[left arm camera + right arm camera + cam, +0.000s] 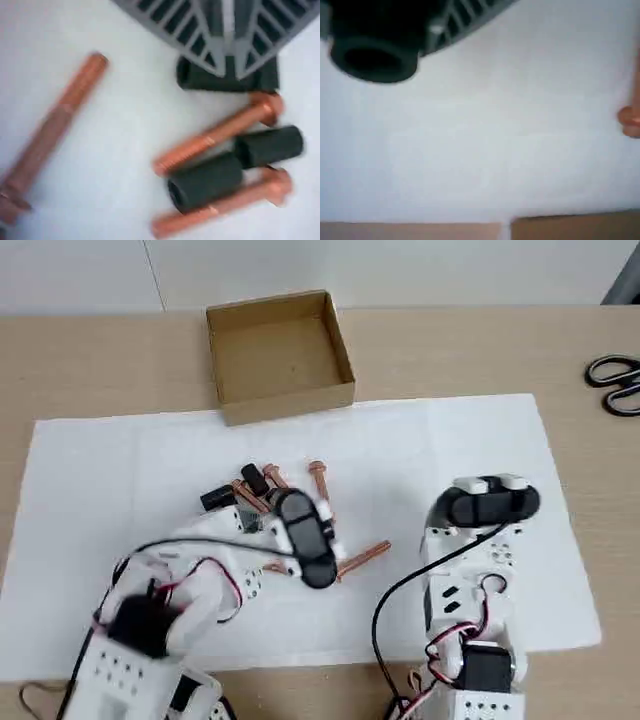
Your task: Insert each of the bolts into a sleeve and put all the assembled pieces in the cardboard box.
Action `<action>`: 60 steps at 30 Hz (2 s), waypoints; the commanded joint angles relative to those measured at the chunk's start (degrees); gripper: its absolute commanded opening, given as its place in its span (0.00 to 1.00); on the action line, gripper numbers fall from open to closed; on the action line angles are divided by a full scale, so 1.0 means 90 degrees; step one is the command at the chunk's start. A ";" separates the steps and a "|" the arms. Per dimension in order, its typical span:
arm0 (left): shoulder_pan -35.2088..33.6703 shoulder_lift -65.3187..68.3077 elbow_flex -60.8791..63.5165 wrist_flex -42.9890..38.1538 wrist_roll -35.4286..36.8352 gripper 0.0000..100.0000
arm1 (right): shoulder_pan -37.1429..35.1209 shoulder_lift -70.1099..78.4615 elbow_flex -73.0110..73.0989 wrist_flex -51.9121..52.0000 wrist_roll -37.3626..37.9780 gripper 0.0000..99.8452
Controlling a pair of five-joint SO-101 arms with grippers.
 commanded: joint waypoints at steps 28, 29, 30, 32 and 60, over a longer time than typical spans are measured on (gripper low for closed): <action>-0.0010 0.2969 -0.0777 0.0420 0.0430 0.01 | -0.0845 -0.0239 0.0625 -0.2623 -0.0020 0.00; -0.0020 0.3184 -0.0816 0.0469 0.0430 0.01 | -0.0845 -0.0239 0.0625 -0.2623 -0.0020 0.00; -0.0020 0.3350 -0.0845 0.0469 0.0430 0.01 | -0.0845 -0.0239 0.0625 -0.2623 -0.0020 0.00; 0.0020 0.3683 -0.1070 0.0449 0.0430 0.01 | -0.0874 -0.0239 0.0625 -0.2623 -0.0020 0.00; 0.0586 0.6662 -0.3287 0.0908 -0.0029 0.09 | -0.0015 -0.0239 0.0147 -0.2613 -0.0039 0.00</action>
